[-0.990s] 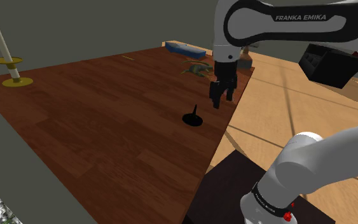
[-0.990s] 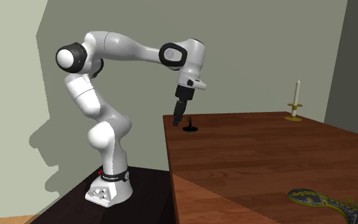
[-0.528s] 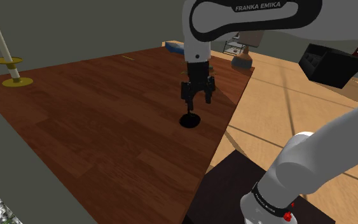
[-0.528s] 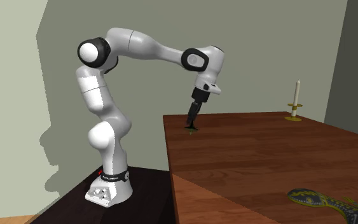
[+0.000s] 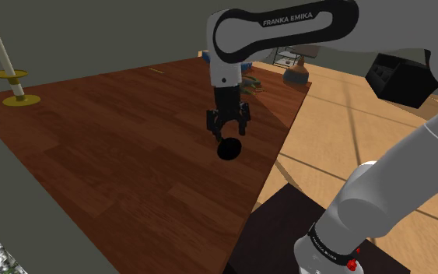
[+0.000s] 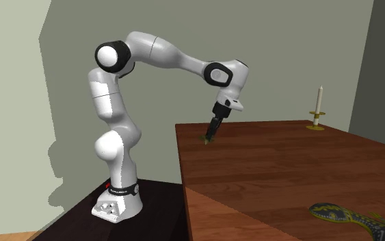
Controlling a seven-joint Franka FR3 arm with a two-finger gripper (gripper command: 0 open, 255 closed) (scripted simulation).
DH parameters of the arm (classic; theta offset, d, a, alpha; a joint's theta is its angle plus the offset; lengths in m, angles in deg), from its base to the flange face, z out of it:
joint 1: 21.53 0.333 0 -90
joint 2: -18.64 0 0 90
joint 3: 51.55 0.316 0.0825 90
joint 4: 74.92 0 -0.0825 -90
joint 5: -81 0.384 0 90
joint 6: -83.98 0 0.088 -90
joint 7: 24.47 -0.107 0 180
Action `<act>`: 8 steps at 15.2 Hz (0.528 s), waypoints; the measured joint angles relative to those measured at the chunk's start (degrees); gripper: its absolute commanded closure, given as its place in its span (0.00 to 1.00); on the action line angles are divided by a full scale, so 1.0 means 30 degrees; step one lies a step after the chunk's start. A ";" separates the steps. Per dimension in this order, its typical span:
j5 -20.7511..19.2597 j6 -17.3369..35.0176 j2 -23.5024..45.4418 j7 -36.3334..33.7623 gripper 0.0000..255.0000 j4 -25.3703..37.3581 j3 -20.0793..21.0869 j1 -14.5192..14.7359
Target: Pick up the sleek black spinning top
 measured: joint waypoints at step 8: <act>0.0134 0.0631 0.0115 0.0030 1.00 -0.0221 0.0061 0.0034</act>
